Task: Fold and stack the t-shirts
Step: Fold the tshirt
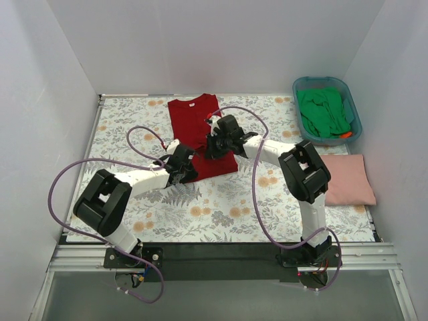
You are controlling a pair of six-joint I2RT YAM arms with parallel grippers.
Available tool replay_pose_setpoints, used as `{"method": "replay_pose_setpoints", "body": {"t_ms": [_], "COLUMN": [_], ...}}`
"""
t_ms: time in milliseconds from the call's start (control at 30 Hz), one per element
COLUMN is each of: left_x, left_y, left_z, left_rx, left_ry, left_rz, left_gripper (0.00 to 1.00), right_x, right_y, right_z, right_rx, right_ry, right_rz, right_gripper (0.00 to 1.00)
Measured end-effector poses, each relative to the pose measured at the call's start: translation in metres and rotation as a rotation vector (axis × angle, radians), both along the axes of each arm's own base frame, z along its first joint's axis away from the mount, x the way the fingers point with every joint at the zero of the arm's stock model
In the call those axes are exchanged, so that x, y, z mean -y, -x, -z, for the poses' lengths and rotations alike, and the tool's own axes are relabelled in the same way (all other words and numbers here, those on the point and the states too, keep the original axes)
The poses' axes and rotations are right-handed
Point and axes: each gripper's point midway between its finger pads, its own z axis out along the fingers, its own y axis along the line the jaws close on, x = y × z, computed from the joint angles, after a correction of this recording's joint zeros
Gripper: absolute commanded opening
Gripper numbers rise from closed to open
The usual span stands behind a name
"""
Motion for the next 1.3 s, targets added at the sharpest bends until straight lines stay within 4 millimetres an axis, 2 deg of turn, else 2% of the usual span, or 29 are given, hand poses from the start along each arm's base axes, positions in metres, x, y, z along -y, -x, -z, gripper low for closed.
{"method": "replay_pose_setpoints", "body": {"t_ms": [167,300,433,600,733,833,867,967,1033,1100,1200,1300], "left_x": [0.004,0.008,0.010,0.012,0.010,0.005,0.003,-0.004,-0.006,-0.007,-0.006,-0.004], "left_y": [-0.001,-0.002,-0.002,0.000,0.007,0.015,0.018,0.026,0.027,0.027,0.025,0.020], "left_z": [0.007,0.007,0.007,0.007,0.006,0.004,0.003,-0.006,-0.017,-0.029,-0.045,-0.049], "left_rx": [-0.018,-0.018,-0.023,-0.029,-0.037,-0.055,-0.060,-0.061,-0.041,-0.014,0.023,0.038], "left_ry": [0.024,0.044,0.056,0.067,0.074,0.061,0.055,0.042,0.045,0.056,0.077,0.078], "left_rz": [-0.013,-0.014,-0.010,-0.004,0.005,0.012,0.014,0.019,0.021,0.024,0.026,0.019], "left_gripper": [0.19,0.19,0.19,0.19,0.19,0.19,0.20,0.30,0.36,0.37,0.37,0.34], "right_x": [-0.003,-0.003,-0.009,-0.014,-0.008,0.005,0.010,0.031,0.048,0.058,0.060,0.059], "right_y": [-0.002,-0.007,-0.027,-0.081,-0.122,-0.141,-0.143,-0.126,-0.102,-0.074,-0.030,-0.002], "right_z": [0.031,0.041,0.035,0.022,0.004,-0.015,-0.020,-0.032,-0.042,-0.050,-0.059,-0.054], "right_rx": [-0.037,-0.037,-0.002,0.086,0.150,0.186,0.188,0.157,0.127,0.090,0.033,-0.028], "right_ry": [0.011,0.013,-0.002,-0.028,-0.054,-0.085,-0.095,-0.117,-0.133,-0.155,-0.205,-0.236], "right_rz": [0.011,0.021,0.044,0.109,0.162,0.187,0.189,0.174,0.158,0.127,0.056,0.003], "right_gripper": [0.06,0.06,0.09,0.11,0.16,0.20,0.21,0.24,0.24,0.24,0.24,0.24]}}
